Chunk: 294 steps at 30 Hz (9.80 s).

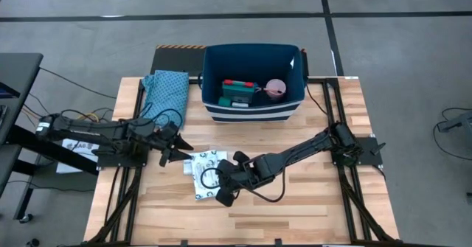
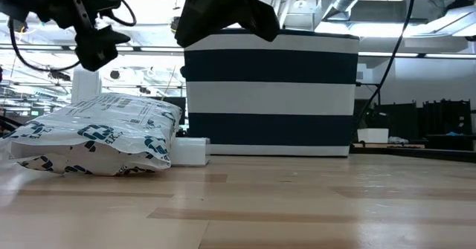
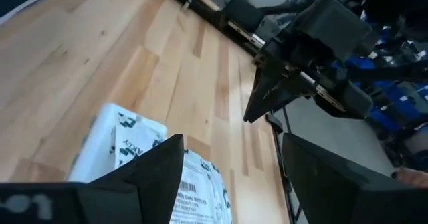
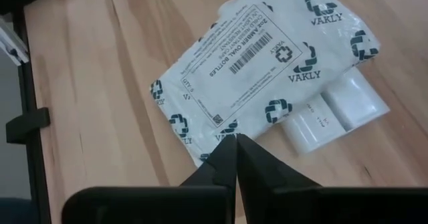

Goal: Pick & place medical supplies in basket/bin
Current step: Put the white mailer bag into the blue bin

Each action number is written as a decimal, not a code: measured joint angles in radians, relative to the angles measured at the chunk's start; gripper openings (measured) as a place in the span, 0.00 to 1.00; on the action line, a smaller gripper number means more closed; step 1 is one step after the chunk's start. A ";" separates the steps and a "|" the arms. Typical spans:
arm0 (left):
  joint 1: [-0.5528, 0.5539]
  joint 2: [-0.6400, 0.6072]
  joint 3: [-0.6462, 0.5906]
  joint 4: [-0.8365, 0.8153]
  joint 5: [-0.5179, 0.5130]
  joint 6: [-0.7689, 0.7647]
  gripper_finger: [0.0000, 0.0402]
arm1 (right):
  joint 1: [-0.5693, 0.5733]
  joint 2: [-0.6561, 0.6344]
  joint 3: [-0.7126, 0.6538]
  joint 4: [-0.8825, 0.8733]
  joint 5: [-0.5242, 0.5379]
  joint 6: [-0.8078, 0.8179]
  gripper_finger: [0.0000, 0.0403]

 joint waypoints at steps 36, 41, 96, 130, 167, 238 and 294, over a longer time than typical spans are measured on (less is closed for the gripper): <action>0.162 0.534 0.479 -0.620 0.084 0.536 0.79 | 0.056 0.092 0.000 -0.076 -0.351 -0.327 0.00; 0.162 0.534 0.479 -0.654 0.078 0.536 0.79 | 0.128 0.095 -0.001 -0.170 -0.271 -0.443 0.00; 0.242 0.562 0.478 -0.668 0.120 0.515 0.79 | 0.150 0.365 0.017 0.430 0.264 -0.429 0.00; 0.265 0.881 0.632 -0.765 0.246 0.679 0.79 | 0.152 0.364 0.018 0.420 0.261 -0.402 0.00; 0.214 0.882 0.584 -0.663 0.262 0.655 0.79 | 0.131 0.366 0.019 0.431 0.237 -0.403 0.00; 0.068 0.748 0.648 -0.762 0.259 0.529 0.31 | 0.240 0.288 0.018 0.265 0.246 -0.308 0.00; 0.424 1.351 1.713 -1.112 -0.480 1.014 0.34 | 0.338 0.194 -0.224 -0.462 0.486 0.323 0.00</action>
